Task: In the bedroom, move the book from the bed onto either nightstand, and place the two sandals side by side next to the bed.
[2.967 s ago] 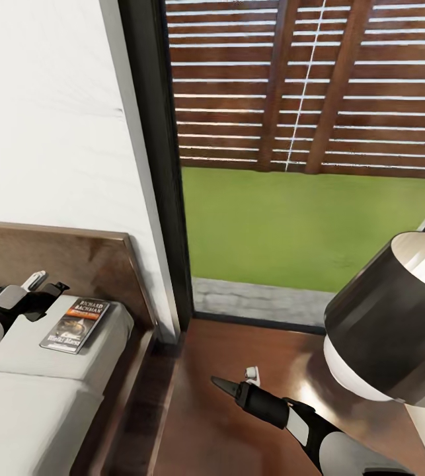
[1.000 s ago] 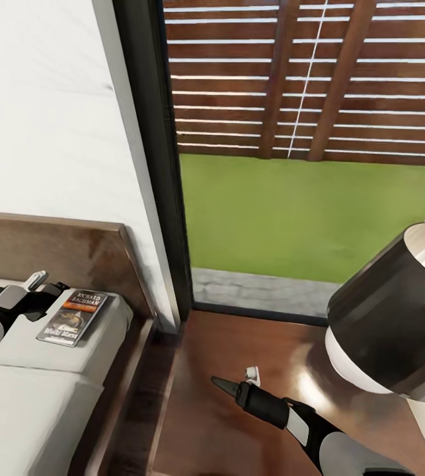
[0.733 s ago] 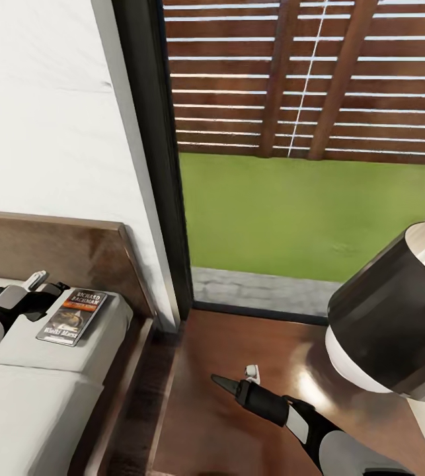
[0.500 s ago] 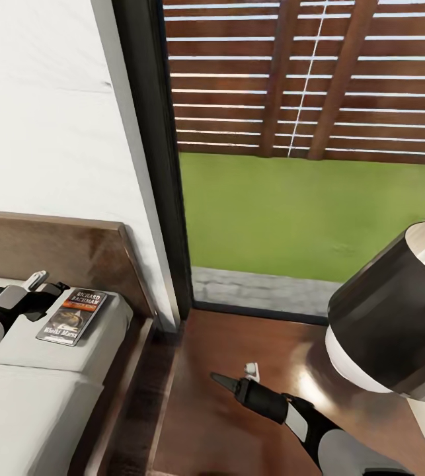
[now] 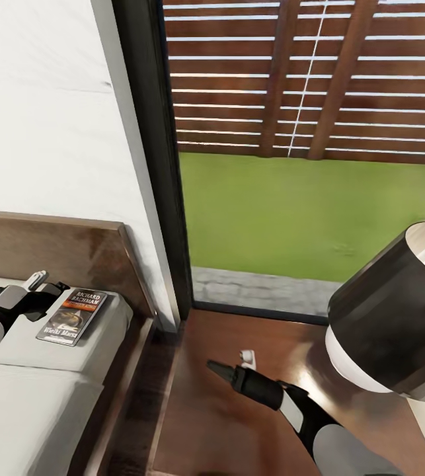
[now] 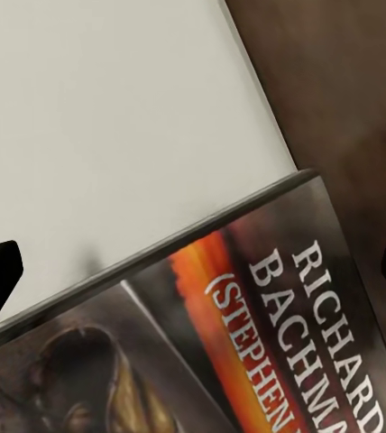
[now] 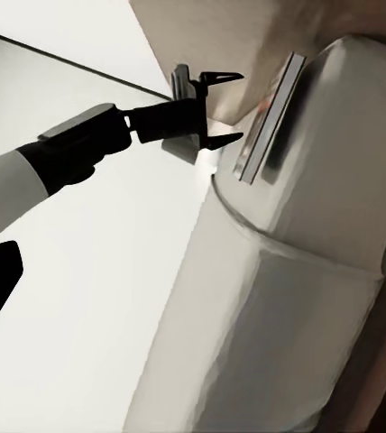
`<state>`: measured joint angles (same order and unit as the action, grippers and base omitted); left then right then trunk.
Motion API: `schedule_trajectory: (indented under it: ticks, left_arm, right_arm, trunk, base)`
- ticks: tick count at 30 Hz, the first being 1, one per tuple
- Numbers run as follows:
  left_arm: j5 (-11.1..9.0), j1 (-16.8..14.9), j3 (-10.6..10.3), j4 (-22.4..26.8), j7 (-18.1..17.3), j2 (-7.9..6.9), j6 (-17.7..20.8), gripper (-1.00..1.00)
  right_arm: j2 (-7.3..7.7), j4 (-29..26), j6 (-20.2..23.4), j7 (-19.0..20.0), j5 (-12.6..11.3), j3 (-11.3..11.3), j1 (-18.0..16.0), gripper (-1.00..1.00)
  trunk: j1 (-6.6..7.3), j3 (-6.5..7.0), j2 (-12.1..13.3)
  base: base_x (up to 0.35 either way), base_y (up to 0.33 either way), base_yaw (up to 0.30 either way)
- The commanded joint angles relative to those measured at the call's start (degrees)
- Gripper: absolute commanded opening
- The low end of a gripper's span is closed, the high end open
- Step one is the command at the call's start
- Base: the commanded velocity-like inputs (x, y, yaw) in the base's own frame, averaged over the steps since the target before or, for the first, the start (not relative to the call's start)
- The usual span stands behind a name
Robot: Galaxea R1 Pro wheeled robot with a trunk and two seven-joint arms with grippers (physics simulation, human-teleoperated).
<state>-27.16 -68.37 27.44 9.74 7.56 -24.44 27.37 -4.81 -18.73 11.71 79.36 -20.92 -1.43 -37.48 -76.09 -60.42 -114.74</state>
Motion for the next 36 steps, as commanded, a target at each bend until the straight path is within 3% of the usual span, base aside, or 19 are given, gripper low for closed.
schedule_trajectory:
  ticks: [1, 7, 19, 36]
  left_arm:
    - [-0.61, -0.01, -0.01, 0.11, 0.44, 0.01, 0.28, 1.0]
    - [-0.61, -0.01, -0.01, 0.11, 0.44, -0.01, 0.3, 1.0]
    - [-0.61, -0.01, -0.01, 0.11, 0.44, -0.07, 0.31, 1.0]
    - [-0.61, -0.01, -0.01, 0.11, 0.44, -0.15, 0.31, 1.0]
  right_arm:
    - [-0.15, -0.71, 0.62, 0.22, -0.09, -0.14, 0.24, 1.0]
    - [-0.68, -6.91, 1.48, 0.4, -0.09, -0.14, 2.9, 1.0]
    - [-0.82, -18.67, 7.29, 0.44, -0.01, -0.3, 8.71, 1.0]
    - [-0.64, -20.83, 8.58, 0.44, 0.7, -0.41, 10.21, 1.0]
  trunk:
    - [0.01, -0.04, -0.02]
    - [0.01, -0.04, -0.02]
    - [0.01, -0.04, -0.02]
    - [0.01, -0.04, -0.02]
  base:
    - [0.0, 0.0, 0.0]
    - [0.0, 0.0, 0.0]
    - [0.0, 0.0, 0.0]
    - [0.0, 0.0, 0.0]
